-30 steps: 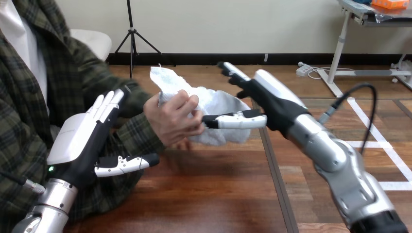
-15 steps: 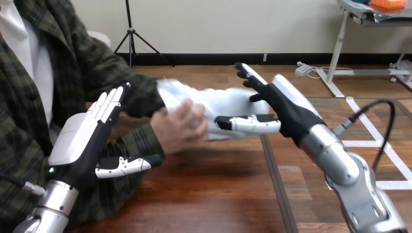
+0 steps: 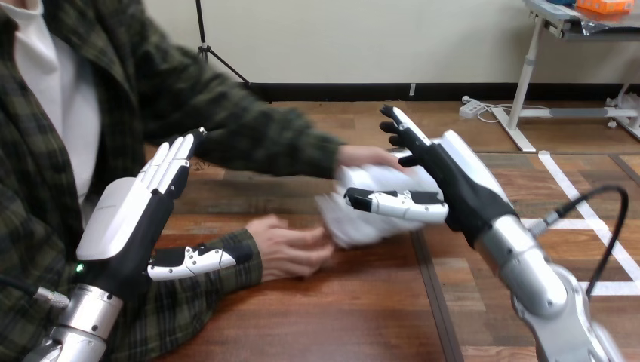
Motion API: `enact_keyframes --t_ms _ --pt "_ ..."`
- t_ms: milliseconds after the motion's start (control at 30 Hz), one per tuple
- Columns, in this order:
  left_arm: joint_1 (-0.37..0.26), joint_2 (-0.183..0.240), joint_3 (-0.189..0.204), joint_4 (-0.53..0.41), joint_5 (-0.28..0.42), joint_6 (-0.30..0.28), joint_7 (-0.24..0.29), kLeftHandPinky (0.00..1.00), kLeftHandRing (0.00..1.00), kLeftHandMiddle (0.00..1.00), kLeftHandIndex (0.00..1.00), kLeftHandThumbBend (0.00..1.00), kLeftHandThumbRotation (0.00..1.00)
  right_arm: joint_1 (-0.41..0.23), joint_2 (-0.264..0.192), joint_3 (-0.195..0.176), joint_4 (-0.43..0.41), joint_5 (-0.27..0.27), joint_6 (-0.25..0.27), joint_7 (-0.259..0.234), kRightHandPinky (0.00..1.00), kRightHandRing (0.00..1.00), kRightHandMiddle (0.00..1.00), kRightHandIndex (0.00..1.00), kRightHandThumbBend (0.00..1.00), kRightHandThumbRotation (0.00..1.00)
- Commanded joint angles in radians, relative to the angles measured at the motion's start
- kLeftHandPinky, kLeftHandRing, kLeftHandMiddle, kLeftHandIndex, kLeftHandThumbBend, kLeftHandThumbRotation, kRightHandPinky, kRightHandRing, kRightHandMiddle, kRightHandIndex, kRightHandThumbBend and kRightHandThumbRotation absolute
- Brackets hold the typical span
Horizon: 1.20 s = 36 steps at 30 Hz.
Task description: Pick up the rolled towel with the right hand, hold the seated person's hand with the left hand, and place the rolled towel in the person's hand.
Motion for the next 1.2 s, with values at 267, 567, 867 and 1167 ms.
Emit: enact_keyframes --t_ms 267,567,867,1167 --pt "-0.012 0.005 0.011 -0.038 -0.019 -0.066 0.001 0.9 1.0 1.0 1.0 1.0 0.75 0.079 0.006 -0.047 -0.11 0.042 -0.066 -0.06 0.85 0.93 0.95 1.0 1.0 0.63" --pt "-0.008 -0.008 0.006 -0.016 -0.067 -0.157 -0.036 0.95 1.0 1.0 1.0 1.0 0.76 0.151 0.012 -0.056 -0.15 0.063 -0.083 -0.073 0.82 0.93 0.95 1.0 1.0 0.66" --pt "0.003 -0.046 -0.005 0.024 -0.229 -0.25 -0.174 0.99 1.0 1.0 1.0 1.0 0.75 0.217 0.028 -0.063 -0.158 0.089 -0.138 -0.098 0.83 0.93 0.95 1.0 1.0 0.67" --pt "0.025 -0.107 -0.027 0.035 -0.504 -0.268 -0.423 1.0 1.0 1.0 1.0 1.0 0.74 0.265 0.056 -0.07 -0.121 0.136 -0.237 -0.116 0.86 0.95 0.95 0.99 1.0 0.68"
